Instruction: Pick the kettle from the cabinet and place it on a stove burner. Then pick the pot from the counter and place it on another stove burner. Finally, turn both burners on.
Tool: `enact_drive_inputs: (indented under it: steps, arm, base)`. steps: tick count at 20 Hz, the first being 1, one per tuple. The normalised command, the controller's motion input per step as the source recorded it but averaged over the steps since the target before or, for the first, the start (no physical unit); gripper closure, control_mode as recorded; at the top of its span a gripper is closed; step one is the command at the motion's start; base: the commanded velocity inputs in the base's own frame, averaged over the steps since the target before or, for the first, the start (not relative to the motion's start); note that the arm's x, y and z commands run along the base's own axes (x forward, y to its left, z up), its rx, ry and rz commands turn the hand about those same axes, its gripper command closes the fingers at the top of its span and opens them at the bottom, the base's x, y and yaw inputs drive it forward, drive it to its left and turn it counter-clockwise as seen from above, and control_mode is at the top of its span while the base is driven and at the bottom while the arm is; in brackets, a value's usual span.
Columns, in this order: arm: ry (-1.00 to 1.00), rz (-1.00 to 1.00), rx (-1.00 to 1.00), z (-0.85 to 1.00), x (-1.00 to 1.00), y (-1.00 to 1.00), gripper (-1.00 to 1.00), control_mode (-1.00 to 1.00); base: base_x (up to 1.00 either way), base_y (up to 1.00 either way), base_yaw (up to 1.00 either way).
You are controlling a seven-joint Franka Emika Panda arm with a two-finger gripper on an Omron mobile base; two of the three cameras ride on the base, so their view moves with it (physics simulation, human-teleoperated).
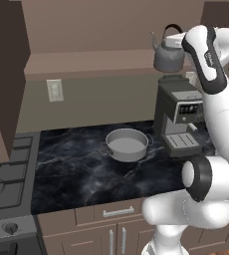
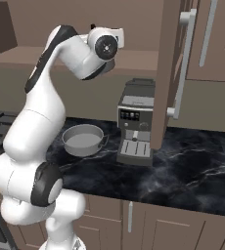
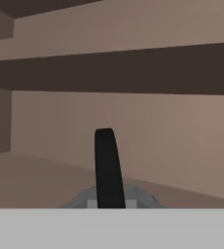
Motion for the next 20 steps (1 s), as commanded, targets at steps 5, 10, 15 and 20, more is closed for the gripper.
enact_drive_inputs:
  steps: [5,10,15,20]
  arm:
    - [0.00,0.00,0.00,0.02,-0.63,0.11,1.00,-1.00]
    - [0.00,0.00,0.00,0.00,-0.60,0.15,1.00,-1.00]
    - [0.00,0.00,0.00,0.00,-0.55,0.16,1.00,-1.00]
    - [0.00,0.00,0.00,0.00,-0.51,0.07,1.00,-1.00]
  base:
    - [0.00,0.00,0.00]
    - [0.00,0.00,0.00]
    - [0.00,0.00,0.00]
    - [0.00,0.00,0.00]
